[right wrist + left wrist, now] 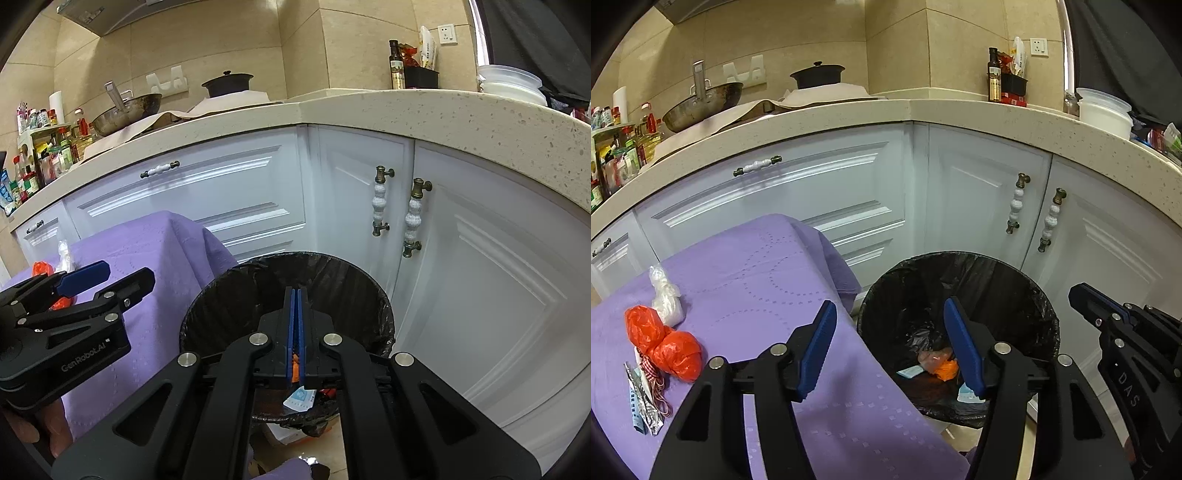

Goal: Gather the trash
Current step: 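Carry the bag and green bottle over the black bin and open both tools, then return to the table and grasp the red plastic bag with the right tool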

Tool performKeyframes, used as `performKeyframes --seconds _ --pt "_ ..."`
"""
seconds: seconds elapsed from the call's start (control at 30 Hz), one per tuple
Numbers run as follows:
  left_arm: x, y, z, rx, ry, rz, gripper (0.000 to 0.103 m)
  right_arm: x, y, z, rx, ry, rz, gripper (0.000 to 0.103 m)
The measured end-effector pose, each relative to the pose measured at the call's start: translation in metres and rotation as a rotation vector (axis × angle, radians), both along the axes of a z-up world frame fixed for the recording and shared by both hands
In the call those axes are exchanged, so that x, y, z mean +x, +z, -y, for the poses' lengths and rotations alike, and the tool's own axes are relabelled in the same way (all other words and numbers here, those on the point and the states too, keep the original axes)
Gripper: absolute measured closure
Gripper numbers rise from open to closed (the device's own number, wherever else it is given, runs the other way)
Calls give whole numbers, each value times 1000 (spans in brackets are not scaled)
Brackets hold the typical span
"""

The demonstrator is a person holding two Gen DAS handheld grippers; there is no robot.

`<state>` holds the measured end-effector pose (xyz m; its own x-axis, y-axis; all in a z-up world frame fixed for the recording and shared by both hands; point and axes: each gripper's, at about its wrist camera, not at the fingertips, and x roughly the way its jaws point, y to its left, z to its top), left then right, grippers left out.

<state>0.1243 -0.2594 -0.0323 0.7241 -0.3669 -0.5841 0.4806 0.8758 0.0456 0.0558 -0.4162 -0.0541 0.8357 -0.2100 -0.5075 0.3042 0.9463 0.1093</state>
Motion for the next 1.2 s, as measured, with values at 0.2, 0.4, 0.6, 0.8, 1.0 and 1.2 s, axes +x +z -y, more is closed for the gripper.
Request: performKeyframes --seconds 0.2,0.4,0.6,0.8,1.0,1.2 --pt "2 5 -13 -19 32 4 36 2 2 -2 -3 -1 7 89" --pt "3 11 -45 -37 99 9 34 7 7 -17 -7 34 14 89" --pt "5 13 -89 -35 196 4 34 20 12 -50 -3 113 19 88" --pt "5 12 -147 -29 323 7 34 38 16 -103 -2 232 19 87" --pt "3 11 -205 -31 445 1 34 58 20 -162 -4 360 14 77" --pt "0 7 -257 -48 549 -16 34 76 24 -216 -15 461 0 68"
